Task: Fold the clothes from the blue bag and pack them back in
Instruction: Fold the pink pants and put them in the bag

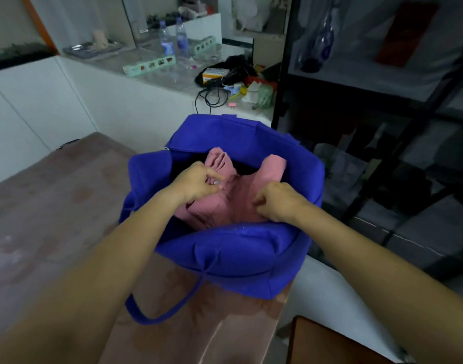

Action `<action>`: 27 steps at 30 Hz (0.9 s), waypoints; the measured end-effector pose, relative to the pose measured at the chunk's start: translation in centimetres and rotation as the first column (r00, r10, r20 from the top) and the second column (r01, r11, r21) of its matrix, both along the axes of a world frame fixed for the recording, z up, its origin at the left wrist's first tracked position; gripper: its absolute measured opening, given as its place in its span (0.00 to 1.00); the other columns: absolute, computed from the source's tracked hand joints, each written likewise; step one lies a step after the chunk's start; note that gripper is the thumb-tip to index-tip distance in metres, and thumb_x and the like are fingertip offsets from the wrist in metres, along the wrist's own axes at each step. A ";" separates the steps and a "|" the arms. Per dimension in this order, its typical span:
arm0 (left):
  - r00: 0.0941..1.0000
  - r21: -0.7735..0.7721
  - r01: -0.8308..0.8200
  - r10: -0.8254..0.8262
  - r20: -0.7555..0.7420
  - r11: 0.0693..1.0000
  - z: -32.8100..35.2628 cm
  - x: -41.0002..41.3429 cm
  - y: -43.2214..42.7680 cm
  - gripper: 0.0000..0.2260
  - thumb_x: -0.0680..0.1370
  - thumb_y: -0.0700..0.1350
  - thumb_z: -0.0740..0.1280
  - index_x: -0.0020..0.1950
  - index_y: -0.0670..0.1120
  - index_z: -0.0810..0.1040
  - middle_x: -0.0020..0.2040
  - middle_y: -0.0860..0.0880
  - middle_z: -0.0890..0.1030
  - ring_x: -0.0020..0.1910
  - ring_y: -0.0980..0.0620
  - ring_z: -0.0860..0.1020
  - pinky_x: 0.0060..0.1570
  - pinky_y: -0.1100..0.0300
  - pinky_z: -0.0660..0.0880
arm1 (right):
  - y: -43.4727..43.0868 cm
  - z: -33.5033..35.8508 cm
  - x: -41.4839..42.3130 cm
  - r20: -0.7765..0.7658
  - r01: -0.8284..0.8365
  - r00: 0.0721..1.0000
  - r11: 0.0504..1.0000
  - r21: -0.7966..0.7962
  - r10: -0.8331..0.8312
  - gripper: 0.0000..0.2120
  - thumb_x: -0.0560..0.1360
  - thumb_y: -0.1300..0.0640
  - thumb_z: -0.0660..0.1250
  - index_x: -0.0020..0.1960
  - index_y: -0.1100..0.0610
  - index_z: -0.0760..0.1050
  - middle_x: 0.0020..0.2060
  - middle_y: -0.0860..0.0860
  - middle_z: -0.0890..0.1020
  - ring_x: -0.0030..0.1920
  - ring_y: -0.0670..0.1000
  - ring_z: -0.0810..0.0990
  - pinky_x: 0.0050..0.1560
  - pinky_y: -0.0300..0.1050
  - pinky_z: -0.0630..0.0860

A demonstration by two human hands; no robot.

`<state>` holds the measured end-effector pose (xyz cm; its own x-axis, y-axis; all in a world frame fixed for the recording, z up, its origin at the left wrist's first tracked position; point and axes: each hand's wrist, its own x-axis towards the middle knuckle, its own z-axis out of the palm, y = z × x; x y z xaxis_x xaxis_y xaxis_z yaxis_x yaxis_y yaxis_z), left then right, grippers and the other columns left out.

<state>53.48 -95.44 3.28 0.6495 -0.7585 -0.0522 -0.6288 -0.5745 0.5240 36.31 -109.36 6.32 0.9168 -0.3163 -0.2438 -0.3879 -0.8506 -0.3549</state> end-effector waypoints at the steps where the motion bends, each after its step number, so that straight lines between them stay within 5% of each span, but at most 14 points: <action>1: 0.996 -0.015 -0.001 0.000 -0.094 1.000 0.3 0.4 -0.2 0.10 0.73 0.44 0.73 0.53 0.50 0.83 0.53 0.48 0.79 0.54 0.53 0.77 0.58 0.61 0.73 | -0.3 0.1 0.1 -0.030 0.026 0.999 0.999 0.020 -0.026 0.12 0.73 0.60 0.65 0.53 0.53 0.83 0.52 0.50 0.83 0.55 0.52 0.79 0.58 0.47 0.75; 5: 0.952 0.069 -0.006 0.027 -0.305 0.998 0.6 1.7 -0.1 0.07 0.74 0.37 0.71 0.50 0.44 0.82 0.54 0.49 0.79 0.55 0.57 0.74 0.52 0.68 0.70 | -0.9 0.1 0.1 -0.241 0.067 0.968 0.998 0.006 -0.063 0.12 0.74 0.56 0.65 0.55 0.56 0.80 0.53 0.50 0.82 0.49 0.51 0.78 0.53 0.42 0.75; 8: 0.974 0.254 0.018 0.041 -0.224 0.967 -1.0 2.2 -0.1 0.06 0.76 0.40 0.68 0.53 0.44 0.79 0.58 0.47 0.76 0.59 0.51 0.74 0.57 0.64 0.70 | -1.1 -1.0 0.6 -0.365 0.104 0.928 0.994 0.043 -0.081 0.10 0.77 0.55 0.62 0.55 0.57 0.76 0.50 0.54 0.79 0.45 0.52 0.75 0.51 0.43 0.69; 12: 0.993 0.384 -0.046 0.085 -0.084 0.922 -2.5 2.9 -1.0 0.02 0.78 0.46 0.65 0.49 0.50 0.74 0.66 0.46 0.72 0.62 0.47 0.73 0.65 0.55 0.70 | -1.1 -2.7 0.8 -0.494 0.114 0.860 0.992 -0.052 -0.125 0.19 0.80 0.53 0.57 0.69 0.54 0.69 0.66 0.54 0.73 0.61 0.56 0.73 0.62 0.46 0.66; 15: 0.990 0.454 -0.079 0.123 -0.069 0.888 -2.7 3.1 -1.9 0.24 0.78 0.50 0.64 0.71 0.43 0.63 0.70 0.42 0.67 0.64 0.44 0.70 0.65 0.50 0.69 | -1.2 -4.0 0.2 -0.436 0.169 0.881 0.983 -0.072 -0.184 0.20 0.82 0.52 0.51 0.73 0.52 0.64 0.68 0.55 0.69 0.64 0.57 0.71 0.63 0.48 0.66; 17: 0.984 0.419 -0.114 0.161 -0.079 0.901 -2.6 3.2 -2.0 0.34 0.77 0.52 0.66 0.76 0.44 0.51 0.72 0.42 0.64 0.66 0.43 0.69 0.65 0.49 0.68 | -1.2 -4.4 0.3 -0.306 0.176 0.927 0.973 -0.152 -0.216 0.18 0.81 0.55 0.53 0.70 0.54 0.67 0.65 0.57 0.72 0.62 0.59 0.73 0.61 0.49 0.69; 20: 0.983 0.294 -0.076 0.121 -0.140 0.953 -2.1 3.6 -2.2 0.27 0.74 0.47 0.70 0.68 0.46 0.61 0.64 0.45 0.70 0.58 0.47 0.73 0.60 0.54 0.72 | -1.0 -4.0 0.3 -0.138 0.193 0.964 0.955 -0.224 -0.227 0.14 0.79 0.61 0.55 0.62 0.61 0.73 0.58 0.61 0.76 0.58 0.62 0.75 0.54 0.49 0.71; 22: 0.986 0.187 -0.032 0.062 -0.155 0.982 -1.3 3.5 -2.6 0.20 0.73 0.44 0.70 0.60 0.47 0.65 0.61 0.46 0.71 0.54 0.50 0.72 0.54 0.59 0.72 | -0.7 -2.8 0.4 -0.164 0.161 0.965 0.957 -0.240 -0.204 0.13 0.79 0.63 0.55 0.59 0.64 0.73 0.58 0.62 0.76 0.58 0.62 0.76 0.53 0.49 0.72; 25: 0.983 0.047 0.021 -0.012 -0.183 0.999 0.1 2.7 -4.4 0.22 0.73 0.42 0.72 0.63 0.46 0.66 0.60 0.47 0.70 0.56 0.51 0.72 0.56 0.59 0.73 | -0.4 -0.2 0.7 -0.225 0.162 0.953 0.968 -0.194 -0.205 0.10 0.80 0.64 0.54 0.55 0.66 0.71 0.64 0.60 0.73 0.63 0.60 0.74 0.61 0.49 0.69; 27: 0.961 -0.034 0.031 -0.038 -0.272 0.999 -0.1 2.2 -5.4 0.27 0.72 0.42 0.73 0.67 0.44 0.66 0.62 0.47 0.69 0.61 0.50 0.71 0.62 0.59 0.71 | -1.3 0.6 0.9 -0.307 0.144 0.931 0.971 -0.190 -0.199 0.17 0.80 0.62 0.56 0.67 0.67 0.64 0.67 0.59 0.71 0.66 0.59 0.71 0.64 0.48 0.66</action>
<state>55.67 -100.85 3.22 0.5871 -0.7840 -0.2017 -0.4788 -0.5372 0.6944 37.22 -110.63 6.89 0.7257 -0.5215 -0.4488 -0.6031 -0.7960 -0.0503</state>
